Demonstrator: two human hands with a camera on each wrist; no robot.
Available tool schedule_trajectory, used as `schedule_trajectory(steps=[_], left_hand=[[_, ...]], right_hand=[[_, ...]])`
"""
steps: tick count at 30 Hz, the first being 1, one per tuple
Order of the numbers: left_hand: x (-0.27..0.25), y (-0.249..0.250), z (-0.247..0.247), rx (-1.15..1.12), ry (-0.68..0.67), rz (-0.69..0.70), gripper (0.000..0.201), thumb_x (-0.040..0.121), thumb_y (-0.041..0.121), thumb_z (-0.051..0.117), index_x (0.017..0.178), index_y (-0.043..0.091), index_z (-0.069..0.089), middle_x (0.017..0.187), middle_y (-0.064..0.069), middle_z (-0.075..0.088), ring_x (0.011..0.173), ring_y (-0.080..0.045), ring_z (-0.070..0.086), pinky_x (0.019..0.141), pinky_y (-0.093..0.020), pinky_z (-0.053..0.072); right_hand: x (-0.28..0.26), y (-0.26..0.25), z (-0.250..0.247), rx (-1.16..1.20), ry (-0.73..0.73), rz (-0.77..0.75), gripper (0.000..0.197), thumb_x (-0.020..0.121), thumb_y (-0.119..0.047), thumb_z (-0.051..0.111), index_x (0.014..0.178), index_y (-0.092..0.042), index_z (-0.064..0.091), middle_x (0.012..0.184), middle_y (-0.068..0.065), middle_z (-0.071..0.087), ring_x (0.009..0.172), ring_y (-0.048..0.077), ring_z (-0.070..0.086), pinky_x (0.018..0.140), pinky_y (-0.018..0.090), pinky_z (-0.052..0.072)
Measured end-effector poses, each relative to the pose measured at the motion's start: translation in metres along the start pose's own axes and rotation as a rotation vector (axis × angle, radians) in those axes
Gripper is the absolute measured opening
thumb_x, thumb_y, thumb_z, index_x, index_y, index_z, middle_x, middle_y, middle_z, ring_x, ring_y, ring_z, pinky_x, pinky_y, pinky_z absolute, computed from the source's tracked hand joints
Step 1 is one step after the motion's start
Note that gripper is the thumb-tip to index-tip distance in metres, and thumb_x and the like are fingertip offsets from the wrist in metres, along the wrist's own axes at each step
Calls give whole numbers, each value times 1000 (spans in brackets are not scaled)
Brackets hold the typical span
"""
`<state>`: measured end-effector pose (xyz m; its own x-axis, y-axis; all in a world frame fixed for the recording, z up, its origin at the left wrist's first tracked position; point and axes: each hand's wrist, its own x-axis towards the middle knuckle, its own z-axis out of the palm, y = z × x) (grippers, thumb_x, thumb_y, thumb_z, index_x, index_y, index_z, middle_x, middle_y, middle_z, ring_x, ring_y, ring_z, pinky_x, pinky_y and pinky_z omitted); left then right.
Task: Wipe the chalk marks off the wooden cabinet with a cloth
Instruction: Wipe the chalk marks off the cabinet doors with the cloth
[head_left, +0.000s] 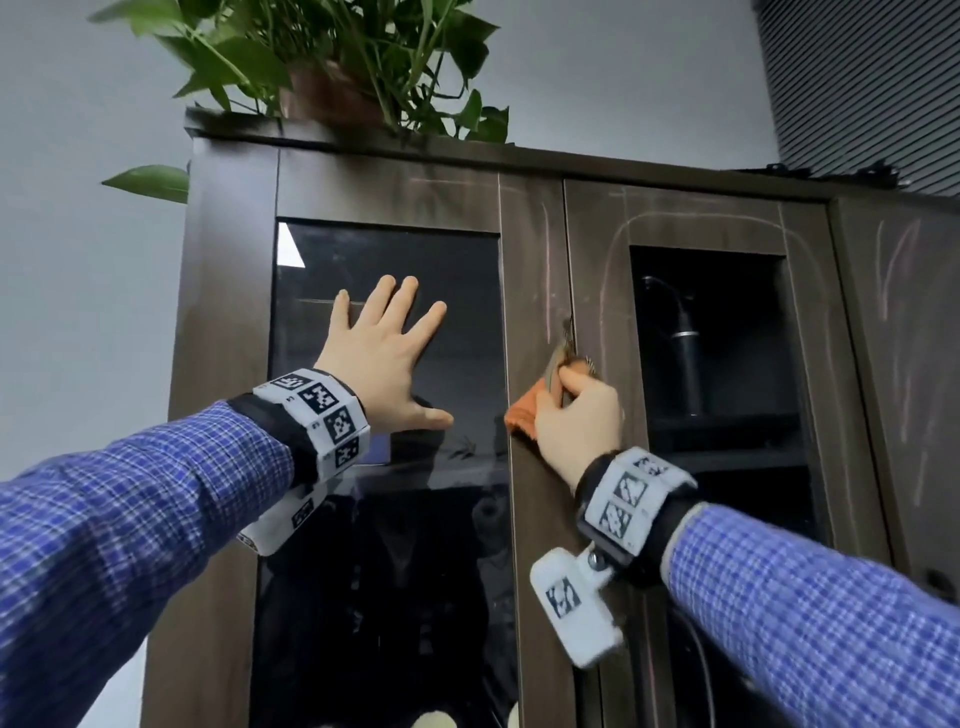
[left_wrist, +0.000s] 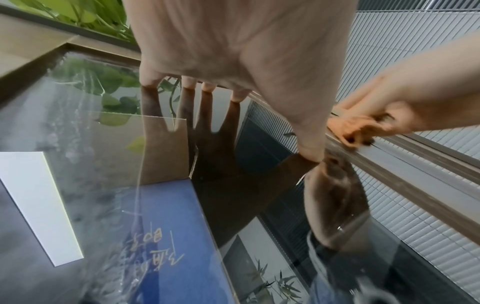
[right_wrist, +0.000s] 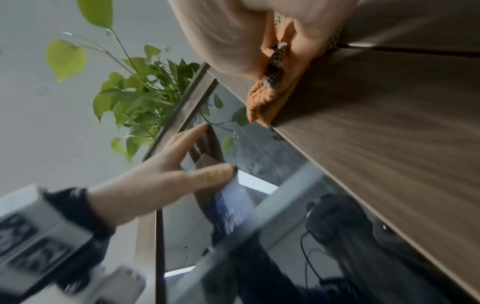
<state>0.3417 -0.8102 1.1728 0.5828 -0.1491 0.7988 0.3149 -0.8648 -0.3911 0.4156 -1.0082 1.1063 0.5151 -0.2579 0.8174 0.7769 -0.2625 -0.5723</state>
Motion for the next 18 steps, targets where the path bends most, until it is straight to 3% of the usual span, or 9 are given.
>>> schedule_trajectory(steps=[1, 3, 5, 7, 11, 14, 16, 18], left_hand=[[0, 0, -1, 2, -6, 1, 128, 65, 94, 51, 160, 31, -6, 168, -7, -13, 155, -29, -15, 122, -64, 5], [3, -3, -3, -2, -7, 23, 126, 66, 94, 51, 160, 31, -4, 168, -7, -10, 155, -28, -13, 123, -62, 5], [8, -15, -10, -20, -4, 49, 123, 69, 92, 50, 162, 29, -1, 169, -6, -7, 156, -26, -10, 125, -57, 5], [16, -32, -18, -24, 8, 38, 123, 69, 90, 51, 162, 28, 0, 170, -6, -6, 156, -26, -8, 126, -54, 7], [28, -51, -21, -9, 16, -10, 128, 64, 94, 51, 161, 31, -4, 169, -8, -9, 156, -27, -10, 125, -55, 7], [25, -50, -16, -9, 31, -4, 127, 64, 94, 50, 161, 32, -4, 169, -7, -9, 156, -26, -11, 126, -54, 4], [24, -50, -15, -18, 36, -7, 127, 65, 94, 51, 161, 32, -4, 169, -6, -9, 156, -26, -11, 126, -54, 3], [25, -51, -16, -21, 31, -7, 126, 66, 93, 51, 161, 32, -5, 169, -5, -10, 156, -25, -12, 126, -54, 3]], right_hand=[[-10, 4, -2, 3, -17, 14, 10, 90, -13, 63, 87, -13, 72, 81, -7, 66, 71, 5, 56, 76, 20, 48], [-17, 10, -3, 3, -36, 35, 20, 90, -13, 64, 109, -10, 73, 97, -3, 67, 90, 10, 60, 85, 18, 43], [-6, 2, -3, 7, -49, 11, 10, 88, -12, 64, 83, -12, 73, 78, -5, 65, 74, 10, 60, 69, 15, 42], [21, -5, 0, -11, -17, -7, 24, 86, -11, 62, 63, -6, 59, 61, -2, 58, 58, 11, 52, 55, 15, 38], [79, -34, 16, 85, 53, -1, 24, 82, -10, 64, 60, -3, 59, 60, 4, 67, 63, 21, 68, 55, 22, 55], [108, -58, 20, 132, 57, 11, 22, 84, -7, 63, 63, -3, 65, 61, 3, 68, 60, 16, 68, 44, 9, 46], [118, -68, 21, 157, 71, 12, 25, 84, -7, 63, 59, -5, 63, 61, 3, 67, 59, 15, 66, 46, 10, 47], [116, -68, 19, 106, 96, -9, 26, 86, -9, 62, 60, -6, 62, 62, 1, 64, 56, 13, 58, 42, 6, 37]])
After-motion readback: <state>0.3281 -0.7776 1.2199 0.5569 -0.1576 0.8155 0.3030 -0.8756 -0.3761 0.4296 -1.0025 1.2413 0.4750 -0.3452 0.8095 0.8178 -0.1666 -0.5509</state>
